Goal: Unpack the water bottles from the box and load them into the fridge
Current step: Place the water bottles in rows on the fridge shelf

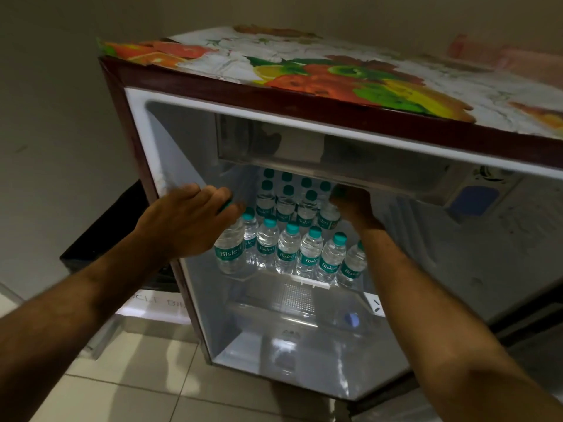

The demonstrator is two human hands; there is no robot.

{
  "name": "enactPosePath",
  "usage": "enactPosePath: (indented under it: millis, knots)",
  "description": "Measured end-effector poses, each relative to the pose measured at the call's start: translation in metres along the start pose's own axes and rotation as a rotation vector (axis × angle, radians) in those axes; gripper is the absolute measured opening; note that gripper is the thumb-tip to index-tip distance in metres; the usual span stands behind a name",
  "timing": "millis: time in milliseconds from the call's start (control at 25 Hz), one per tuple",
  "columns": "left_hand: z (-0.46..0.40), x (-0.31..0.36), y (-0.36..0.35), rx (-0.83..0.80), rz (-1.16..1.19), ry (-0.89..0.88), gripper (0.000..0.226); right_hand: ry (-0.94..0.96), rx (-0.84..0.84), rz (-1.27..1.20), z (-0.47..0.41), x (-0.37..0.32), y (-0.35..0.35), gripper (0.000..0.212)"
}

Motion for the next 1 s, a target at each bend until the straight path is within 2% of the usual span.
enactPosePath:
  millis: [80,240,440,560,640,680,720,760,840,880,920,1000]
  knots:
    - [0.000,-0.002,-0.001,-0.015,0.001,0.007,0.025,0.037,-0.075,0.021,-0.006,0.002,-0.006,0.004]
    - [0.001,-0.001,-0.001,-0.017,-0.005,0.009,0.024,0.046,-0.165,-0.055,-0.008,0.012,-0.017,0.034]
    - [0.001,-0.001,-0.002,-0.040,0.041,0.019,0.029,-0.020,-0.192,-0.145,-0.010,0.017,-0.020,0.041]
    - [0.000,-0.002,0.000,-0.049,0.032,0.034,0.028,-0.024,-0.070,-0.072,-0.004,0.001,-0.009,0.033]
    - [0.001,0.000,-0.001,-0.064,0.023,0.027,0.029,0.018,0.064,-0.151,0.021,-0.031,-0.002,0.037]
    - [0.001,0.001,-0.001,-0.067,0.022,0.025,0.029,0.039,0.066,-0.230,0.041,-0.051,-0.002,0.040]
    - [0.001,0.001,0.000,-0.071,0.017,0.025,0.028,0.086,0.000,-0.314,0.063,-0.071,-0.009,0.040]
    - [0.000,0.000,0.001,-0.070,0.011,0.028,0.027,0.185,-0.139,-0.410,0.087,-0.095,-0.019,0.041]
    - [-0.002,0.000,0.004,-0.057,0.011,0.035,0.025,0.439,-0.448,-0.471,0.135,-0.137,-0.043,0.058]
    - [-0.002,0.000,0.004,-0.050,0.015,0.041,0.025,0.522,-0.539,-0.477,0.151,-0.148,-0.055,0.066]
    - [-0.002,0.000,0.004,-0.052,0.029,0.046,0.025,0.536,-0.592,-0.509,0.162,-0.156,-0.065,0.069]
    - [-0.003,0.003,0.003,-0.090,0.082,0.049,0.030,0.490,-0.575,-0.542,0.169,-0.164,-0.075,0.065]
Point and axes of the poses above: each hand's wrist, its own z-axis away from the middle knuckle, its own y-axis out of the back of the hand, x = y × z, the point moved 7 cm from there along -z, towards the middle knuckle, and after that the axes turned 6 degrees about y, right-handed, at the moved point
